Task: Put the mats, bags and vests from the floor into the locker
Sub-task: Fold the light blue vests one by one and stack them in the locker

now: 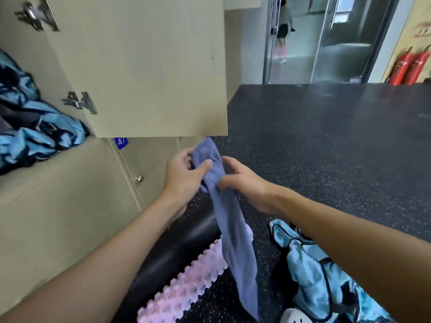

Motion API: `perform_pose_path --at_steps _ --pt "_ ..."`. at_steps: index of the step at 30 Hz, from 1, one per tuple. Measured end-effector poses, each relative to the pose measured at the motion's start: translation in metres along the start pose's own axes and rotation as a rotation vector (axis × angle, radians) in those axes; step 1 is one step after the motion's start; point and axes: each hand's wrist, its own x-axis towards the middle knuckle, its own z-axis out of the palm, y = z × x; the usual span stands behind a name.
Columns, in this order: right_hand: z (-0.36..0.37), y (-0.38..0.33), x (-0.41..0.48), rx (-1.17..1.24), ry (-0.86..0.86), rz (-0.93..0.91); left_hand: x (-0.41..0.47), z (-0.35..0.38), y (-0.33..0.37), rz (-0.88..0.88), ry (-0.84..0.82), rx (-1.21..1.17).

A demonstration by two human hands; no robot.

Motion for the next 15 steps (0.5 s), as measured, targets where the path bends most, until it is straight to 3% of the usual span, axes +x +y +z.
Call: perform_pose_path --at_steps 6,15 --pt "0.030 -0.039 -0.019 -0.017 -0.206 -0.085 -0.005 -0.049 0.059 0.031 0.185 -0.100" --pt "0.062 -0.061 -0.018 -0.177 -0.235 -0.144 -0.017 -0.148 0.065 0.086 0.562 0.234"
